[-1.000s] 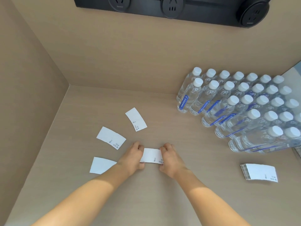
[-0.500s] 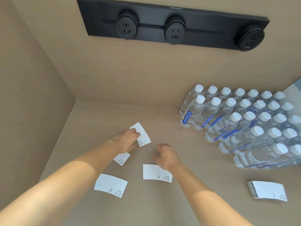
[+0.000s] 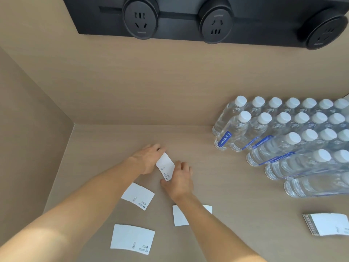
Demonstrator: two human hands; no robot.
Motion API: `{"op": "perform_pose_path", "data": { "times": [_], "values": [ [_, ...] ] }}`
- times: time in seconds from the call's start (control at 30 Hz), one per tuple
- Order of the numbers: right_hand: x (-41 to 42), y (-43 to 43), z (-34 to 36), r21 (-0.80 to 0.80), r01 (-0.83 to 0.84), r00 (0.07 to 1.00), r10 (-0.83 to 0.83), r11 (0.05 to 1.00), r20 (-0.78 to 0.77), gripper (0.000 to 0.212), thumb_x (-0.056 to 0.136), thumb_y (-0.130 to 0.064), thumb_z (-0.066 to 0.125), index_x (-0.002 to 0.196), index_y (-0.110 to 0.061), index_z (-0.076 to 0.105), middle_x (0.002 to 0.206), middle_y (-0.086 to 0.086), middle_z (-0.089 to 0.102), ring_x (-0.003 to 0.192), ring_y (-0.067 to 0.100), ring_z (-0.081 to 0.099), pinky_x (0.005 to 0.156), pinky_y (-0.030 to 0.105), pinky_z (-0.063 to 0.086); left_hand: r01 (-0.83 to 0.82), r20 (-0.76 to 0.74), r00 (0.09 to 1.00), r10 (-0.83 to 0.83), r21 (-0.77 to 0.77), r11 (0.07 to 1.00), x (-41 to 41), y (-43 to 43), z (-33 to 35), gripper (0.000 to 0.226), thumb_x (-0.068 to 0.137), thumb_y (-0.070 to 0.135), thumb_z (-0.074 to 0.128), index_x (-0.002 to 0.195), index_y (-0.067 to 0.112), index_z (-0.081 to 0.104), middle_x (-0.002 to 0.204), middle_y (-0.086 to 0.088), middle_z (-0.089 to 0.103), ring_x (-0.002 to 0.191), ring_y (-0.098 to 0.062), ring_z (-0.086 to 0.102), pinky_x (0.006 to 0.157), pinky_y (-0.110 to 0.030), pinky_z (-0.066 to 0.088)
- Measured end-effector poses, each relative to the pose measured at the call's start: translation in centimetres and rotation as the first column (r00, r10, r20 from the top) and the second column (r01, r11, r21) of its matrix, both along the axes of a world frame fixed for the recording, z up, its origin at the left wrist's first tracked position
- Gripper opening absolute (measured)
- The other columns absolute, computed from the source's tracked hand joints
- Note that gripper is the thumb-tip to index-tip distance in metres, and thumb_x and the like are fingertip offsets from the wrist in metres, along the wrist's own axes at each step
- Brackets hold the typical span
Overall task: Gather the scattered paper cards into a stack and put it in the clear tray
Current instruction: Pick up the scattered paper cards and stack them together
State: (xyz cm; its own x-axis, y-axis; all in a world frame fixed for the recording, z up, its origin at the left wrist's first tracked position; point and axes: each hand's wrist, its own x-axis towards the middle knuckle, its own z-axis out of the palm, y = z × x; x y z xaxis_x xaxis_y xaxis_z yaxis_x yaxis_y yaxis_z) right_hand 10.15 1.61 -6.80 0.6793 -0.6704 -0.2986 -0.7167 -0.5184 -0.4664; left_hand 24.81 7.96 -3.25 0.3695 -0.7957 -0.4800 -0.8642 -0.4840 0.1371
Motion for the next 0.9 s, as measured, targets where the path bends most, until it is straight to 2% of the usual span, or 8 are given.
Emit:
{"op": "perform_pose_path", "data": {
  "times": [0.07, 0.17, 0.23, 0.4, 0.6, 0.67, 0.8, 0.9],
  "values": [
    [0.2, 0.0, -0.5, -0.044, 0.006, 1.0, -0.006, 0.999, 0.006, 0.061, 0.072, -0.037, 0.073, 0.12, -0.012, 0.045, 0.12, 0.003, 0.042, 0.112, 0.024, 0.036, 0.087, 0.033, 0.046, -0.002, -0.02, 1.0, 0.002, -0.016, 1.0, 0.4, -0.1, -0.5, 0.07, 0.089, 0.004, 0.052, 0.15, 0.023, 0.023, 0.136, 0.0, 0.035, 0.121, -0.026, 0.04, 0.097, -0.042, 0.048],
    [0.5, -0.5, -0.9, -0.037, -0.036, 0.999, 0.036, 0.999, 0.002, 0.04, 0.075, -0.026, 0.067, 0.108, -0.011, 0.053, 0.117, 0.004, 0.043, 0.113, 0.023, 0.039, 0.078, 0.03, 0.046, 0.014, -0.041, 0.999, -0.015, -0.035, 0.999, 1.1, 0.0, -0.8, 0.044, 0.087, 0.009, 0.057, 0.128, 0.017, 0.045, 0.127, -0.002, 0.039, 0.114, -0.025, 0.046, 0.093, -0.041, 0.049],
    [0.7, -0.9, -0.8, -0.013, -0.07, 0.998, 0.07, 0.997, -0.004, 0.034, 0.075, -0.02, 0.065, 0.106, -0.009, 0.055, 0.116, 0.006, 0.044, 0.115, 0.024, 0.04, 0.078, 0.03, 0.048, 0.019, -0.04, 0.999, -0.021, -0.037, 0.999, 1.2, 0.0, -0.7, 0.036, 0.084, 0.013, 0.063, 0.117, 0.014, 0.048, 0.12, -0.003, 0.041, 0.108, -0.025, 0.049, 0.088, -0.039, 0.049],
    [0.4, -1.8, 0.1, -0.055, -0.209, 0.978, 0.209, 0.976, 0.007, 0.043, 0.072, -0.021, 0.07, 0.11, -0.007, 0.054, 0.119, 0.006, 0.044, 0.117, 0.023, 0.037, 0.086, 0.029, 0.047, 0.075, 0.012, 0.997, -0.075, 0.054, 0.996, 0.9, 0.4, 0.3, 0.043, 0.077, 0.026, 0.075, 0.107, 0.009, 0.049, 0.109, -0.003, 0.042, 0.099, -0.024, 0.05, 0.08, -0.038, 0.05],
    [-1.8, -3.7, 3.1, -0.051, -0.331, 0.94, 0.334, 0.942, 0.063, 0.048, 0.07, -0.023, 0.072, 0.112, -0.006, 0.058, 0.121, 0.008, 0.045, 0.117, 0.023, 0.039, 0.096, 0.028, 0.043, 0.057, 0.01, 0.998, -0.056, -0.08, 0.995, -1.2, 2.3, 2.4, 0.039, 0.073, 0.038, 0.068, 0.096, 0.015, 0.047, 0.093, 0.003, 0.038, 0.083, -0.018, 0.043, 0.067, -0.031, 0.039],
    [-3.2, -4.6, 4.2, -0.042, -0.378, 0.922, 0.38, 0.925, 0.068, 0.048, 0.068, -0.021, 0.074, 0.112, -0.006, 0.059, 0.12, 0.009, 0.046, 0.116, 0.024, 0.04, 0.097, 0.027, 0.042, 0.05, 0.022, 0.999, -0.048, -0.126, 0.991, -3.0, 2.9, 3.1, 0.037, 0.074, 0.041, 0.063, 0.095, 0.015, 0.048, 0.093, 0.004, 0.039, 0.083, -0.017, 0.044, 0.068, -0.032, 0.042],
    [-6.2, -5.9, 5.7, -0.027, -0.421, 0.906, 0.422, 0.907, 0.048, 0.048, 0.066, -0.018, 0.074, 0.111, -0.009, 0.059, 0.12, 0.007, 0.044, 0.117, 0.023, 0.04, 0.096, 0.03, 0.045, 0.017, 0.012, 1.0, -0.016, -0.163, 0.987, -7.1, 3.3, 4.1, 0.04, 0.076, 0.037, 0.062, 0.106, 0.012, 0.052, 0.102, 0.0, 0.045, 0.095, -0.021, 0.051, 0.081, -0.038, 0.051],
    [-8.7, -6.4, 6.2, 0.01, -0.448, 0.894, 0.447, 0.894, 0.023, 0.053, 0.066, -0.016, 0.074, 0.116, -0.009, 0.059, 0.124, 0.008, 0.043, 0.118, 0.024, 0.041, 0.096, 0.03, 0.046, -0.017, 0.017, 1.0, 0.02, -0.157, 0.988, -10.2, 3.4, 4.3, 0.047, 0.079, 0.039, 0.063, 0.116, 0.012, 0.052, 0.11, -0.002, 0.047, 0.099, -0.02, 0.052, 0.077, -0.033, 0.048]
  ]
}}
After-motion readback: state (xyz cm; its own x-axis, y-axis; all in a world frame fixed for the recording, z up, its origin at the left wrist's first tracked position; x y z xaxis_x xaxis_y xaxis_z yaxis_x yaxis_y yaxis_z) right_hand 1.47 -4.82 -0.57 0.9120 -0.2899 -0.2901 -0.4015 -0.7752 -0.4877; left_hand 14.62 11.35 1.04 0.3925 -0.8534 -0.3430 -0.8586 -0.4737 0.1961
